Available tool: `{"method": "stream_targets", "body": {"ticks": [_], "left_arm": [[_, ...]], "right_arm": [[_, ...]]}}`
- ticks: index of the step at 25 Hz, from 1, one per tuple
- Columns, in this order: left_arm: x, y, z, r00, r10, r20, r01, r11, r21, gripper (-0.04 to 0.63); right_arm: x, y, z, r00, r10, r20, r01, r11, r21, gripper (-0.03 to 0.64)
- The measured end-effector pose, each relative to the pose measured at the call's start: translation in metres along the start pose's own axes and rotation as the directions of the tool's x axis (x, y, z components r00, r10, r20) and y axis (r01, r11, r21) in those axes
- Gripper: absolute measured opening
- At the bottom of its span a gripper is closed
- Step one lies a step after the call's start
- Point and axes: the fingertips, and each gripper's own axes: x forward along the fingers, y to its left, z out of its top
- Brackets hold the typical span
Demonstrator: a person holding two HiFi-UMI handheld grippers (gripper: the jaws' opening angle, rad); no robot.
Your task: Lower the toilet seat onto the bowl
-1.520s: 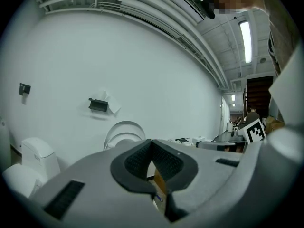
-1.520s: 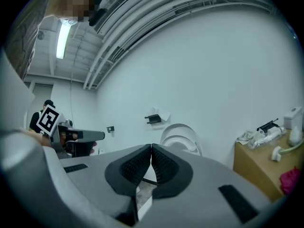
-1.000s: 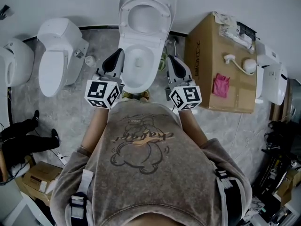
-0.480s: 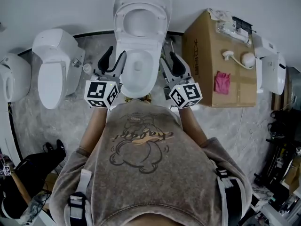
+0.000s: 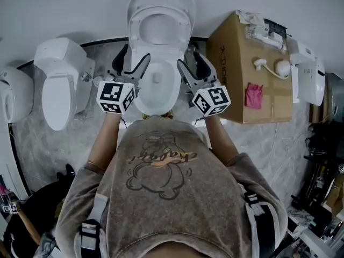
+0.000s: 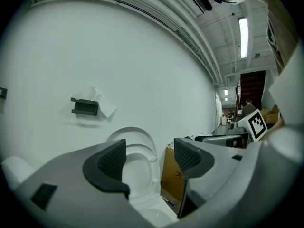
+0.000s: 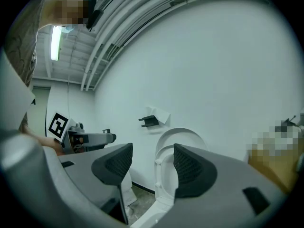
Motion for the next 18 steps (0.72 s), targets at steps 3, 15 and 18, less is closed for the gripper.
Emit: {"method": "stream_targets", "body": {"ticks": [3, 15, 18], "left_arm": [[0.021, 0.015, 0.002, 1.0, -0.011, -0.004, 0.011, 1.0, 0.014, 0.308], [0.141, 0.079, -0.033, 0.992, -0.034, -0.119, 0.044, 0.996, 0.078, 0.308], [0.171, 0.093, -0.048, 0.987, -0.037, -0.155, 0.054, 0.993, 0.105, 0.308]], "right_arm": [[0.024, -0.009, 0.0, 1.0, 0.015, -0.011, -0.015, 1.0, -0.02, 0.266], [0.143, -0.088, -0.025, 0.988, 0.021, -0.152, -0.042, 0.99, -0.135, 0.267], [0.17, -0.109, -0.036, 0.98, 0.02, -0.199, -0.053, 0.985, -0.164, 0.267]]}}
